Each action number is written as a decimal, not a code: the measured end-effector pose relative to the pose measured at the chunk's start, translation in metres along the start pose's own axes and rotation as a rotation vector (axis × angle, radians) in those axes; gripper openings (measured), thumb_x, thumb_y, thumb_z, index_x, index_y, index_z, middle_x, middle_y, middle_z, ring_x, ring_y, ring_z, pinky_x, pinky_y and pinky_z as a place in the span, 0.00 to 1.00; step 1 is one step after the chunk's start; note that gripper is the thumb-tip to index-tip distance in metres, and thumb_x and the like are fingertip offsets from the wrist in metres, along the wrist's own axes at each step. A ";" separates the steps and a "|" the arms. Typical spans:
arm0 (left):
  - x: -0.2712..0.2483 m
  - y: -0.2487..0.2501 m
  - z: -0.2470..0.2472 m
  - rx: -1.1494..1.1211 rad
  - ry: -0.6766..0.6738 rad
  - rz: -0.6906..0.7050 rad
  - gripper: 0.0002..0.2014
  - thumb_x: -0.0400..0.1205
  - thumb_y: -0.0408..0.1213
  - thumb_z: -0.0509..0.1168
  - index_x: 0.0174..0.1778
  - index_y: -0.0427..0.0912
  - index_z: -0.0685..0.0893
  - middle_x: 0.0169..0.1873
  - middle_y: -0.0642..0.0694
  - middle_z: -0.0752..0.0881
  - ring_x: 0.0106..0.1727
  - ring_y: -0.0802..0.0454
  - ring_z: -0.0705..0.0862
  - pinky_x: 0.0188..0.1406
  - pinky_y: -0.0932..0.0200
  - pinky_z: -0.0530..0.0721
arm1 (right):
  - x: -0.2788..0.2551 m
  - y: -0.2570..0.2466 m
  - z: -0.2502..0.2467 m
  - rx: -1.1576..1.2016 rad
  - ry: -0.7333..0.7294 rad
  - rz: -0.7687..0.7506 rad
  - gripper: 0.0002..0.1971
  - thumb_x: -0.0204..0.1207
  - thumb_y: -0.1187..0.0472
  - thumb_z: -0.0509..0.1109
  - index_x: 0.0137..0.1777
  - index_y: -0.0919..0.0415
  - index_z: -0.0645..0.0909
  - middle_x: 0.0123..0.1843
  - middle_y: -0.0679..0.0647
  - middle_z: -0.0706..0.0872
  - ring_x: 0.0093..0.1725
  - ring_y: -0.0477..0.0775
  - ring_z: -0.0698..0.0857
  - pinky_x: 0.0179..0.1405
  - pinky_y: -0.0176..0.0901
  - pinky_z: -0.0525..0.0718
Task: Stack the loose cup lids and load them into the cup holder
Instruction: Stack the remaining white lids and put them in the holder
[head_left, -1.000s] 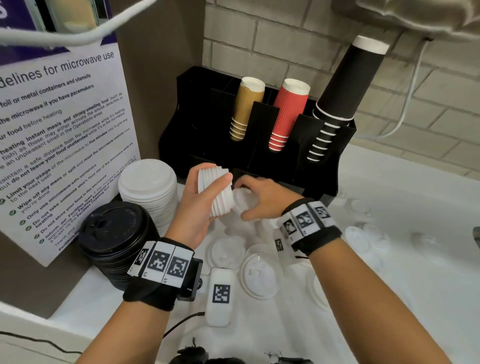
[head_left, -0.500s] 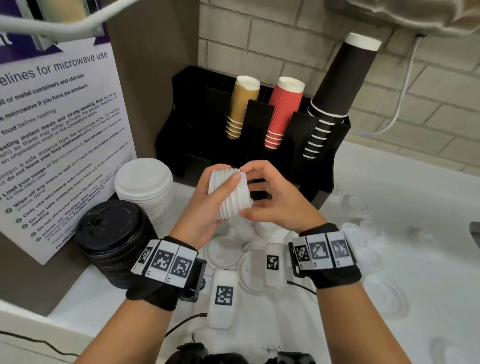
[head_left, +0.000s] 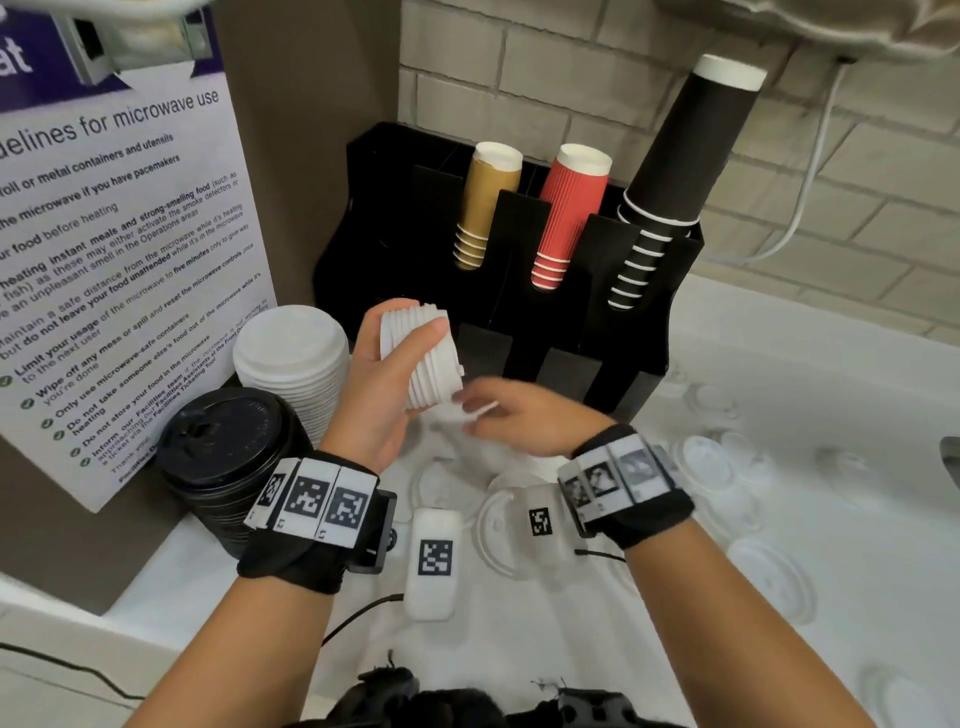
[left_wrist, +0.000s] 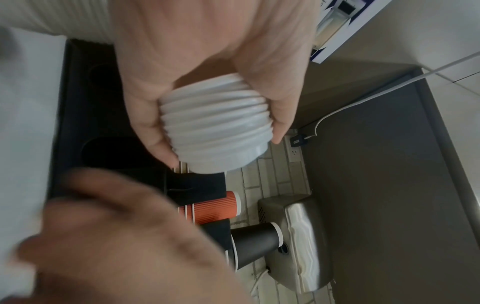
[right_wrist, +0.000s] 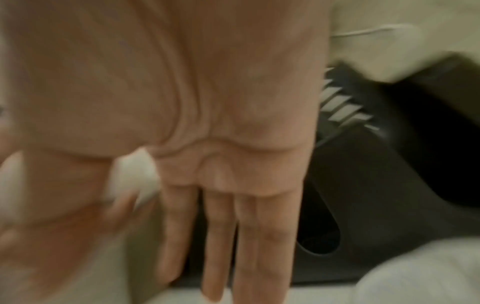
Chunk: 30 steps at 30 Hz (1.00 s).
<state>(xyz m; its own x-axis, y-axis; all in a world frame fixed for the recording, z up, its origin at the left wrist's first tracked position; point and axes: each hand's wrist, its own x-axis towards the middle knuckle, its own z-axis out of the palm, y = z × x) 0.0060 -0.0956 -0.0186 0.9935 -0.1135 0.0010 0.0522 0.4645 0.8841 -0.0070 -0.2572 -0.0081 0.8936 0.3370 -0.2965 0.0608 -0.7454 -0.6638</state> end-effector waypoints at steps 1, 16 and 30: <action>0.000 0.001 -0.001 -0.002 0.001 0.000 0.19 0.74 0.43 0.71 0.59 0.52 0.77 0.48 0.54 0.84 0.41 0.61 0.88 0.33 0.59 0.86 | 0.005 -0.001 0.008 -0.203 -0.116 0.039 0.28 0.77 0.54 0.72 0.76 0.52 0.71 0.70 0.54 0.77 0.66 0.53 0.78 0.68 0.51 0.78; -0.007 0.012 -0.009 0.021 -0.030 -0.006 0.24 0.66 0.50 0.72 0.58 0.54 0.78 0.48 0.53 0.84 0.45 0.59 0.86 0.34 0.56 0.86 | 0.014 -0.003 -0.006 -0.235 0.149 -0.075 0.35 0.63 0.55 0.81 0.68 0.51 0.69 0.58 0.52 0.75 0.58 0.55 0.79 0.53 0.43 0.82; -0.019 0.001 0.006 0.097 -0.260 -0.153 0.21 0.68 0.50 0.72 0.58 0.55 0.81 0.50 0.53 0.87 0.51 0.55 0.88 0.39 0.53 0.88 | -0.045 0.000 -0.001 0.464 0.336 -0.268 0.33 0.63 0.65 0.77 0.66 0.40 0.71 0.62 0.52 0.79 0.59 0.52 0.82 0.55 0.52 0.87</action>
<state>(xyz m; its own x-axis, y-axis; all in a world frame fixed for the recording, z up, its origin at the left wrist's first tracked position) -0.0139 -0.0981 -0.0146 0.9151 -0.4022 -0.0274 0.1770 0.3399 0.9237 -0.0473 -0.2730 0.0061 0.9696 0.2220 0.1032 0.1700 -0.3076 -0.9362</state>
